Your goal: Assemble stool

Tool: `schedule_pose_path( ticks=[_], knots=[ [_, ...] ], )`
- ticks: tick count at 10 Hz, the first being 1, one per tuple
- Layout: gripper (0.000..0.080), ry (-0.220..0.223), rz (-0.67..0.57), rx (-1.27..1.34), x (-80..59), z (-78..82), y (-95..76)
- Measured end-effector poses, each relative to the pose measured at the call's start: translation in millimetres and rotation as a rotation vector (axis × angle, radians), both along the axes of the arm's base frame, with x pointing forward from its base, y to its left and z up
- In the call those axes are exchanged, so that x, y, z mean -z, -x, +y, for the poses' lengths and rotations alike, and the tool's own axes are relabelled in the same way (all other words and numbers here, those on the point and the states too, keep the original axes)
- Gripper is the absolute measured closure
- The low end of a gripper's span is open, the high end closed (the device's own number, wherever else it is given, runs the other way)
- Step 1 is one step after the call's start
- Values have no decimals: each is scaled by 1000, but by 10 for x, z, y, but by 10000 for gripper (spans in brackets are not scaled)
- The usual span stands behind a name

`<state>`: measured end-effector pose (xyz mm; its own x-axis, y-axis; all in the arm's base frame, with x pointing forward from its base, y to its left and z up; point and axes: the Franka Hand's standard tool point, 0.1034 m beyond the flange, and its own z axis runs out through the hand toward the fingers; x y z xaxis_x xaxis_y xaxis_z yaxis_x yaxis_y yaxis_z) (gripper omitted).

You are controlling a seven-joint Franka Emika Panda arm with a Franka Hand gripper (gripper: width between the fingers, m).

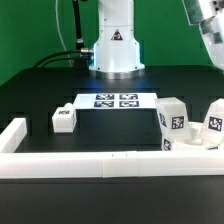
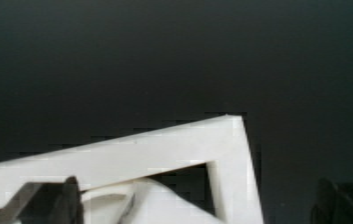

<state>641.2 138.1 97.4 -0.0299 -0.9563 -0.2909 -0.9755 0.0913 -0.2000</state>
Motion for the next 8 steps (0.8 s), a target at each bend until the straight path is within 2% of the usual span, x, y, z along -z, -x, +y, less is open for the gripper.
schedule_pose_path(
  ticks=[3, 4, 5, 6, 8],
  knots=[
    [151, 48, -54, -187, 0, -17, -3],
    [151, 88, -72, -402, -10, -40, 29],
    [151, 109, -84, -576, -41, -82, 32],
    [151, 126, -92, -701, -53, -101, 35],
    [151, 183, -149, -881, 7, -141, 50]
  ],
)
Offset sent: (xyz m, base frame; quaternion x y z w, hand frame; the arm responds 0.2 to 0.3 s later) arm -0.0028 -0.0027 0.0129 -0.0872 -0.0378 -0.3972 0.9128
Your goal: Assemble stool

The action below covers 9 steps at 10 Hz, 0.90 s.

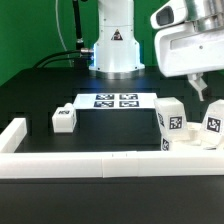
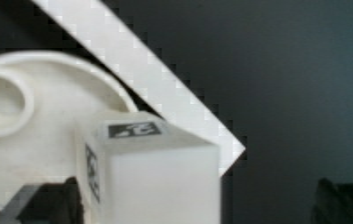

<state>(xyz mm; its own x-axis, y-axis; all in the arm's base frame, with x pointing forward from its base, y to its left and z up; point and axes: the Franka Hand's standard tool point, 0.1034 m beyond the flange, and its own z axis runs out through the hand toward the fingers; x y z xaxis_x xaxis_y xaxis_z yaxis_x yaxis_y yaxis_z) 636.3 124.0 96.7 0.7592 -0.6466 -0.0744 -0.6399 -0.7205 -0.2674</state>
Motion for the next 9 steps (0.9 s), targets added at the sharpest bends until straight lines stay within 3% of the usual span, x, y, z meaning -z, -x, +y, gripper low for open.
schedule_pose_path(
  ticks=[4, 5, 7, 9],
  knots=[
    [151, 49, -60, -256, -2, -37, -4],
    [151, 125, -71, -498, -14, -21, 16],
    [151, 203, -70, -882, 90, 42, 84],
    [151, 201, -71, -1043, 211, -69, 88]
  ],
)
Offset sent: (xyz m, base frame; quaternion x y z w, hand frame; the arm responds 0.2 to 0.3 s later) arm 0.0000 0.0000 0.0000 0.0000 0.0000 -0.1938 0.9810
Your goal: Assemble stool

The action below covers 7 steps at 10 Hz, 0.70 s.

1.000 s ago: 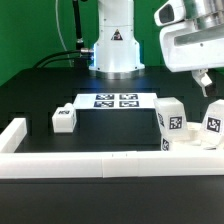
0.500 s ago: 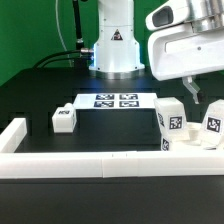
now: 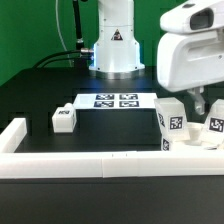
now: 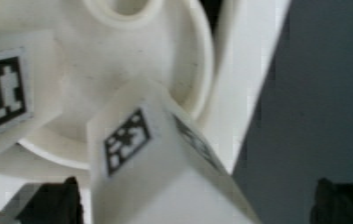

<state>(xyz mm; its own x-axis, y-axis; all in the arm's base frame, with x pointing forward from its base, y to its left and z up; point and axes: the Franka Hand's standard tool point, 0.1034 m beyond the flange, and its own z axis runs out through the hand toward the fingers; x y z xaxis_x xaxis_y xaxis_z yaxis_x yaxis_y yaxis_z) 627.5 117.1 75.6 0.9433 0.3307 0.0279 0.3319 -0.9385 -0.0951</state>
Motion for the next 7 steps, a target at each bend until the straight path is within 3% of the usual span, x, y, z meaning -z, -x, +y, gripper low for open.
schedule_pose_path(
  ticks=[4, 5, 6, 7],
  knots=[
    [151, 9, -7, -106, 96, -94, -12],
    [284, 9, -7, -105, 96, -98, -13],
    [284, 9, -6, -91, 97, -98, -13],
    [434, 18, -9, -80, 88, -135, -28]
  ],
)
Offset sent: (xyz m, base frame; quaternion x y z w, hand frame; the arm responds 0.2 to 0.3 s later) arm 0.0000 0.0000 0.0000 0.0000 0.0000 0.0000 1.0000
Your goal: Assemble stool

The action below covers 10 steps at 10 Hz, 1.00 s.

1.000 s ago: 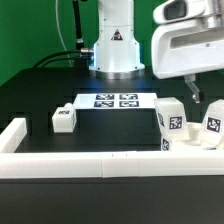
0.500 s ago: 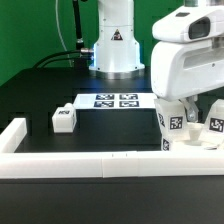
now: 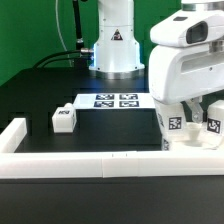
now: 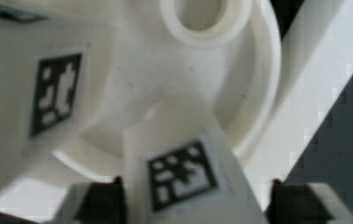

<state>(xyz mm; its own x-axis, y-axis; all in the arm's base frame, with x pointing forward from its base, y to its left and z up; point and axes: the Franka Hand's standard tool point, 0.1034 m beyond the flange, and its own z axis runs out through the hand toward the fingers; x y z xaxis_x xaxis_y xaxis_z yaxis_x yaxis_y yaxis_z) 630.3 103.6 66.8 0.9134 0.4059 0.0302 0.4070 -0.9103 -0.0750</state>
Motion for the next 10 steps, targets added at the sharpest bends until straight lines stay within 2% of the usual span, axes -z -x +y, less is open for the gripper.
schedule_pose_path(
  ticks=[4, 7, 8, 10],
  knots=[
    [446, 5, 14, 197, 2, -46, -7],
    [446, 21, 38, 660, -8, -133, -34],
    [446, 7, 42, 845, -56, -195, -97],
    [446, -9, 84, 1177, -51, -283, -95]
  ],
)
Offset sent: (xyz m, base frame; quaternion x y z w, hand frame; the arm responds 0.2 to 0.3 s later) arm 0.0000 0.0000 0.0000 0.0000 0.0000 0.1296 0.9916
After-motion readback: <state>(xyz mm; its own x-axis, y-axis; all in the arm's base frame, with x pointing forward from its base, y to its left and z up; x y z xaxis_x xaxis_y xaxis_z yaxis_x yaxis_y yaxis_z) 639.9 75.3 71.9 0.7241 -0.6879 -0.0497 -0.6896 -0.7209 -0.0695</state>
